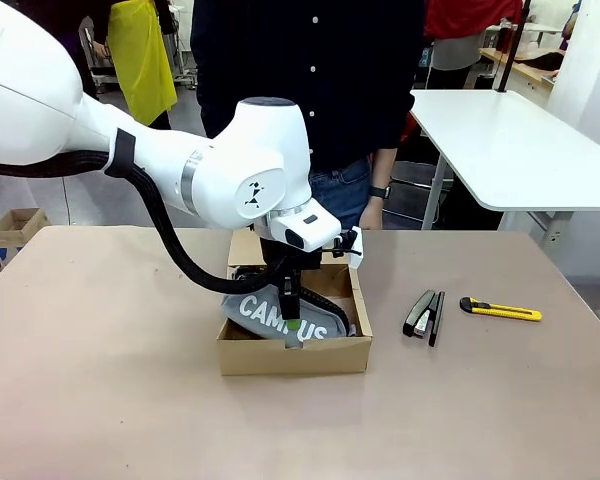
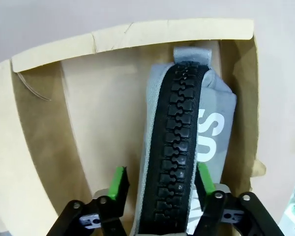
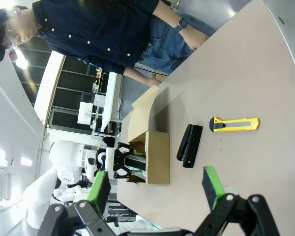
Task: Pack the item into the box.
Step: Pick up the item indicated by the person and place it inside the Mailer Box.
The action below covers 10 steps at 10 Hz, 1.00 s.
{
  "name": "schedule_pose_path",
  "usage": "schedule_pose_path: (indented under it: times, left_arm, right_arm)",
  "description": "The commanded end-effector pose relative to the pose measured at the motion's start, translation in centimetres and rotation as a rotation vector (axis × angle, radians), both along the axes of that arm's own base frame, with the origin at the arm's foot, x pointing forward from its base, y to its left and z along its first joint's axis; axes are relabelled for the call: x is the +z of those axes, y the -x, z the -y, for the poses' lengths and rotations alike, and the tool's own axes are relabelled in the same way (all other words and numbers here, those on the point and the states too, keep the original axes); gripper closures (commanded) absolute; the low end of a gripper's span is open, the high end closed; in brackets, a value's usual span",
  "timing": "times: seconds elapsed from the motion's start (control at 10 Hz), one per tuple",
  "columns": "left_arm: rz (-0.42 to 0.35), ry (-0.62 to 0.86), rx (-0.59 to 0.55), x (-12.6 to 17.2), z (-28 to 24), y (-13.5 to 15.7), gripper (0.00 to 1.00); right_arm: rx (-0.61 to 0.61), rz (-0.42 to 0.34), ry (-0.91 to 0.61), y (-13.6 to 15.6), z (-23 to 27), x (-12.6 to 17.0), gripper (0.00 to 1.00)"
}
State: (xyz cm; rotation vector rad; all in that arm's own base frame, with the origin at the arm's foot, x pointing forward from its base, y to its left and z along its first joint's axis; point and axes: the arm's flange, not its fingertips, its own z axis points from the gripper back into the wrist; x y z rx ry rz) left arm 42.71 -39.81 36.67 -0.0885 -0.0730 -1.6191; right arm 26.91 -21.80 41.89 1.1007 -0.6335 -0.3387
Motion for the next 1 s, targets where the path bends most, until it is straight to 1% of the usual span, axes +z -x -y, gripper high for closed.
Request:
schedule_pose_path:
  times: [0.0, 0.3, 0.5, 0.6, 0.7, 0.8, 0.9]
  left_arm:
    - [0.052, -0.003, 0.000, 0.9, -1.0, 0.7, 0.00]
    - [0.123, 0.071, 0.024, 4.1, -2.7, 1.6, 0.00]
    - [0.165, 0.153, 0.049, 7.3, -5.6, 2.9, 0.00]
    - [0.175, 0.229, 0.054, 9.1, -8.2, 3.9, 0.00]
    - [0.176, 0.310, 0.080, 10.9, -12.5, 5.3, 0.00]
    - [0.173, 0.352, 0.189, 12.3, -17.1, 6.5, 0.00]
    - [0.085, 0.520, 0.248, 13.2, -22.3, 7.8, 0.00]
  right_arm:
    - [-0.003, 0.042, -0.002, -0.3, 0.1, -0.1, 0.00]
    - [-0.003, 0.042, -0.002, -0.3, 0.1, -0.1, 0.00]
    - [-0.003, 0.042, -0.002, -0.3, 0.1, -0.1, 0.00]
    - [-0.003, 0.042, -0.002, -0.3, 0.1, -0.1, 0.00]
    - [-0.003, 0.042, -0.002, -0.3, 0.1, -0.1, 0.00]
    - [-0.003, 0.042, -0.002, -0.3, 0.1, -0.1, 0.00]
    - [-0.003, 0.042, -0.002, -0.3, 0.1, -0.1, 0.00]
